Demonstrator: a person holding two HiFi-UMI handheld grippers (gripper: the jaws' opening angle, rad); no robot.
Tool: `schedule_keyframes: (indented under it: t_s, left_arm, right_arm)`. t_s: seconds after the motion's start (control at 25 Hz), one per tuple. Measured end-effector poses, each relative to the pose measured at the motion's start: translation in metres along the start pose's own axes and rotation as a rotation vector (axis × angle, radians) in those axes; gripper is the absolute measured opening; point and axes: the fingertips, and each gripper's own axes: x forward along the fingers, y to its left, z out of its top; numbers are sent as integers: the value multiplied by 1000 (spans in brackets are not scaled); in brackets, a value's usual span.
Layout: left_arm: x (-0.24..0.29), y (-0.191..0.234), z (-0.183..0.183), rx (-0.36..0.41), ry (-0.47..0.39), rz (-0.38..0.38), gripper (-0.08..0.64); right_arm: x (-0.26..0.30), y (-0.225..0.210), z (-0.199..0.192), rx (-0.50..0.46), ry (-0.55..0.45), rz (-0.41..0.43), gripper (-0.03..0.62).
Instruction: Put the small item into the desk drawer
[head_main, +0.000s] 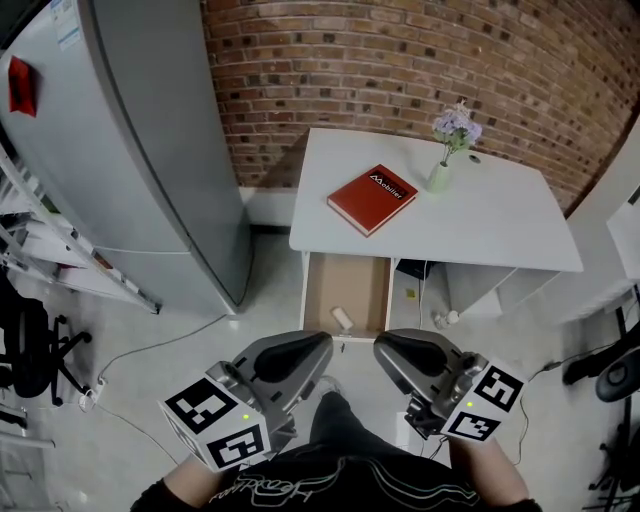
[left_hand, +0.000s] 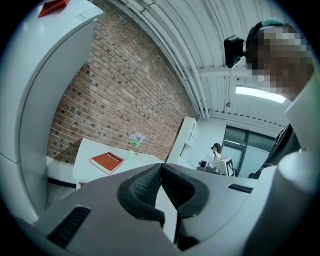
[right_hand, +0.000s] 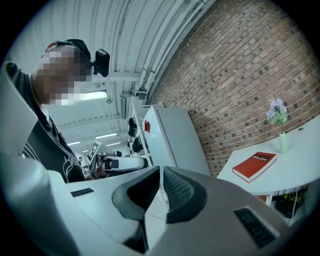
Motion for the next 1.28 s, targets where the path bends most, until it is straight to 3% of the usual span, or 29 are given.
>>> schedule_keyframes:
  t_s: [1.28]
  left_arm:
    - [29, 4, -30, -18, 54, -21, 21]
  right_arm:
    - [-16, -16, -24, 20, 40, -66, 54]
